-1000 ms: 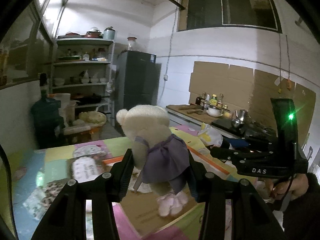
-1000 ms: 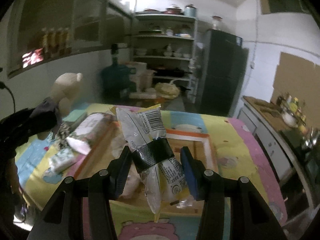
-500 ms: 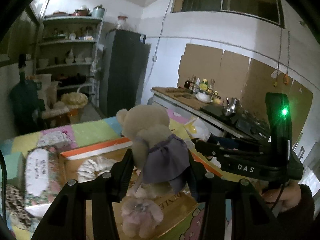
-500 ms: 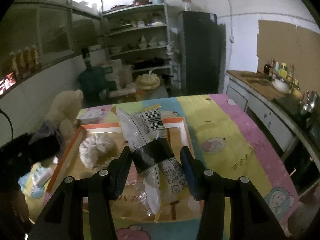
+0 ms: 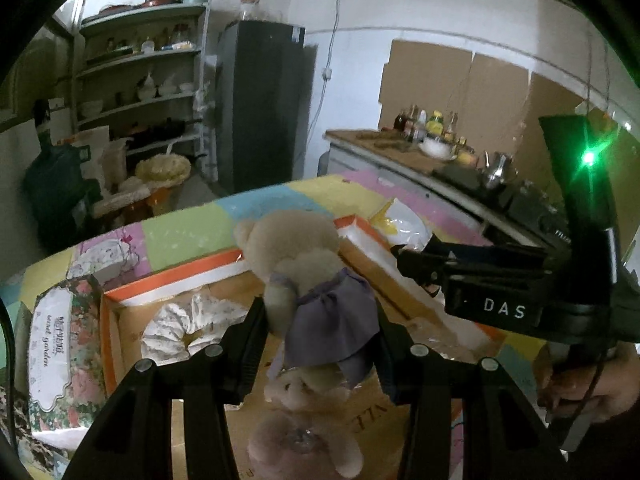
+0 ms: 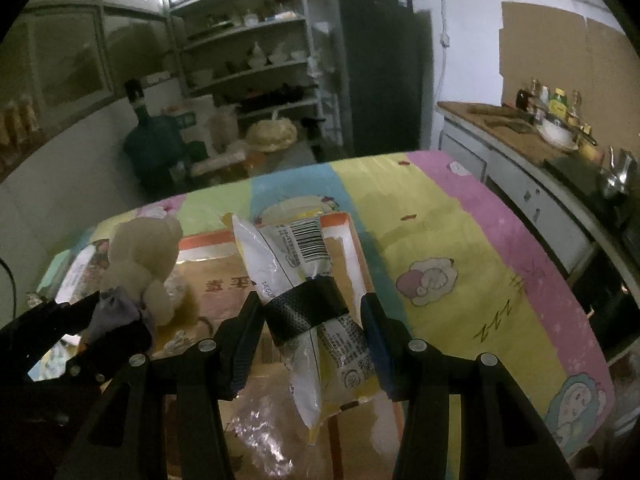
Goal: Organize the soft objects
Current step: 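Lower and open the left tool on the bear while the right tool releases the package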
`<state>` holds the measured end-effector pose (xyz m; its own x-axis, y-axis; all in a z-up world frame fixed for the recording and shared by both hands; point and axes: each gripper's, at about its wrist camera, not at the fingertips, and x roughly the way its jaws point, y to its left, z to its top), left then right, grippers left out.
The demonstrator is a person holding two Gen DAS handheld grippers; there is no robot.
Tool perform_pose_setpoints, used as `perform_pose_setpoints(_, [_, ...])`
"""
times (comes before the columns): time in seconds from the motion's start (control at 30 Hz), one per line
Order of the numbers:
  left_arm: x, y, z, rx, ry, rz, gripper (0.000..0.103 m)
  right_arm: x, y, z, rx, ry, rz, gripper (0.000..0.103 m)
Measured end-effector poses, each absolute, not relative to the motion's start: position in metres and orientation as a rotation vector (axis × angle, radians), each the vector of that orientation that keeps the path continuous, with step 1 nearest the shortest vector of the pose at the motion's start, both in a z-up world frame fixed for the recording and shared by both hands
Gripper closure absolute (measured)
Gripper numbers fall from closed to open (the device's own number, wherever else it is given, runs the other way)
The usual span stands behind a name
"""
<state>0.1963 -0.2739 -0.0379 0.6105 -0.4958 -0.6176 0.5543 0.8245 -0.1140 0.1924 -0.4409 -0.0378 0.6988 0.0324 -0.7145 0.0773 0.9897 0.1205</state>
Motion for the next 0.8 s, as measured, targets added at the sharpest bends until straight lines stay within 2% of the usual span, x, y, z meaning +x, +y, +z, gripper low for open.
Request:
perform_pose_setpoints(0.6, [0.222,-0.286,-0.064,0.099,0.825,-0.598,0.055,0.224,-0.432,-0.069,0.103,0.917,-0.050,0.052])
perform_pose_setpoints(0.8, [0.227,-0.283,-0.069,0.053,0.862,-0.633,0.052,0.228,-0.427,-0.073,0.100,0.935,-0.043,0.053])
